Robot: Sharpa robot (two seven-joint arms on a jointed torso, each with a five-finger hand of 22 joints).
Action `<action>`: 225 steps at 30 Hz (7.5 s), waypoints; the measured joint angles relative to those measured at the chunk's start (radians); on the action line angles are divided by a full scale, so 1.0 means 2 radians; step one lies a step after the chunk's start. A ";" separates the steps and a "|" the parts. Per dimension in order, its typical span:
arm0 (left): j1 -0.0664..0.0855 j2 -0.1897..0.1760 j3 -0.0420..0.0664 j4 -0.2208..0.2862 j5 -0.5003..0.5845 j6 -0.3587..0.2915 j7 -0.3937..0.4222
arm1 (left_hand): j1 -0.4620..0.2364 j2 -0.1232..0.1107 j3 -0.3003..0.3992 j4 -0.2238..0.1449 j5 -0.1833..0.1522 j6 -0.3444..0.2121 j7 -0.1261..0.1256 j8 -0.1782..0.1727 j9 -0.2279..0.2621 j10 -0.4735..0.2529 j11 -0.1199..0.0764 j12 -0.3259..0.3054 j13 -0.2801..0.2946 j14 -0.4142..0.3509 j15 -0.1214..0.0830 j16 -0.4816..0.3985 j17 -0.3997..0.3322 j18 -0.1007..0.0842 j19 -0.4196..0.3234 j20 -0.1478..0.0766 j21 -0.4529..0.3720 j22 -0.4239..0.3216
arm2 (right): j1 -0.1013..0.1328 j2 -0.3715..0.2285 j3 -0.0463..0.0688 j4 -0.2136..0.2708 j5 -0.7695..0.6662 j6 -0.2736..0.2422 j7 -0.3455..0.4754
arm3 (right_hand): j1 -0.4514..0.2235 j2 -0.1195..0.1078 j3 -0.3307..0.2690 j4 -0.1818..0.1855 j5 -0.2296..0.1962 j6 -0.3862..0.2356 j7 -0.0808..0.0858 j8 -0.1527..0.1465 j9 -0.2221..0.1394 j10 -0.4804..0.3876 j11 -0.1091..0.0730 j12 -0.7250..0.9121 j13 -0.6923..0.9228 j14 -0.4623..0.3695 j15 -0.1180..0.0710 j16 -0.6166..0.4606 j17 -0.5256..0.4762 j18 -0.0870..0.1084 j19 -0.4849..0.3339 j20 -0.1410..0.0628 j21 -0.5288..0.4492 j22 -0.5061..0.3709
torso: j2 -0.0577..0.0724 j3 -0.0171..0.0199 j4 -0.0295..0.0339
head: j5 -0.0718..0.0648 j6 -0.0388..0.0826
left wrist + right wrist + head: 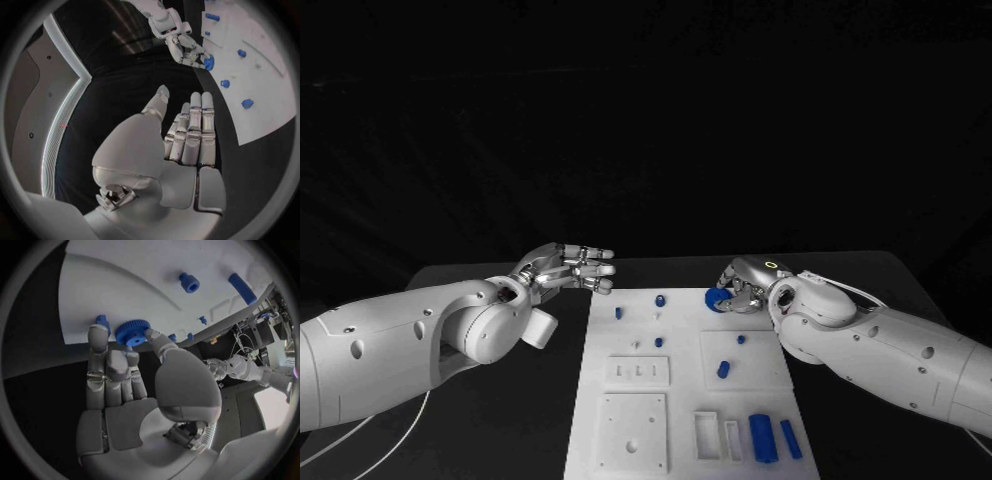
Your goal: Assemble the parts on the task board
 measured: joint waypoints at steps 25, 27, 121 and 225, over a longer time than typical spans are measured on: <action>0.000 0.000 0.000 0.001 0.000 0.000 -0.003 | 0.000 0.000 0.001 -0.001 0.000 -0.004 0.000 0.000 0.000 -0.004 0.000 0.000 0.000 -0.002 0.002 0.000 0.000 0.000 -0.002 0.002 0.002 0.000 | -0.004 -0.003 -0.001 0.065 -0.022 0.004 -0.032 | -0.018 -0.001 0.060 -0.019 0.029 0.050 -0.011 -0.001 0.010 0.027 -0.012 0.037 0.047 0.005 -0.005 0.007 0.012 0.000 0.000 -0.004 0.016 0.027 | -0.001 -0.0019 0.0014 | -0.002 0.002; 0.000 0.000 0.000 0.001 0.000 0.000 -0.004 | 0.000 0.000 0.001 -0.001 0.000 -0.004 0.000 0.000 0.000 -0.004 0.000 0.000 0.000 -0.002 0.002 0.000 0.000 0.000 -0.002 0.002 0.002 0.000 | -0.004 -0.003 0.001 0.078 -0.026 -0.001 -0.036 | -0.019 -0.002 0.062 -0.017 0.028 0.052 -0.013 -0.001 0.010 0.030 -0.012 0.041 0.051 0.005 -0.005 0.007 0.013 0.000 0.000 -0.004 0.022 0.029 | -0.001 -0.0022 0.0017 | -0.001 0.002; 0.000 0.004 0.000 -0.010 0.000 0.004 -0.009 | -0.002 0.002 0.002 0.002 0.000 -0.018 0.002 0.000 -0.001 -0.013 0.002 0.000 0.000 -0.002 0.002 0.002 0.000 0.000 -0.002 0.002 0.002 -0.003 | -0.041 0.035 -0.002 0.065 -0.032 -0.091 -0.027 | -0.065 -0.009 -0.013 0.146 -0.074 0.012 -0.007 -0.001 0.003 0.025 -0.005 0.027 0.038 0.004 -0.007 -0.002 0.005 0.000 0.002 -0.005 0.019 0.031 | -0.001 0.0012 -0.0029 | 0.013 0.004; -0.010 0.011 0.000 -0.037 0.000 0.013 -0.002 | -0.004 0.005 0.001 -0.002 0.000 -0.012 -0.001 0.000 -0.001 -0.008 0.000 0.000 0.000 -0.002 0.002 0.004 0.000 0.000 -0.002 0.002 0.010 -0.001 | -0.061 -0.004 0.056 -0.121 0.213 -0.012 0.244 | 0.029 0.080 -0.032 -0.048 -0.098 0.076 -0.015 -0.001 0.007 0.008 -0.008 0.025 0.033 -0.003 -0.008 -0.017 0.002 0.005 0.000 -0.004 -0.029 0.077 | -0.007 0.0082 -0.0189 | -0.011 -0.012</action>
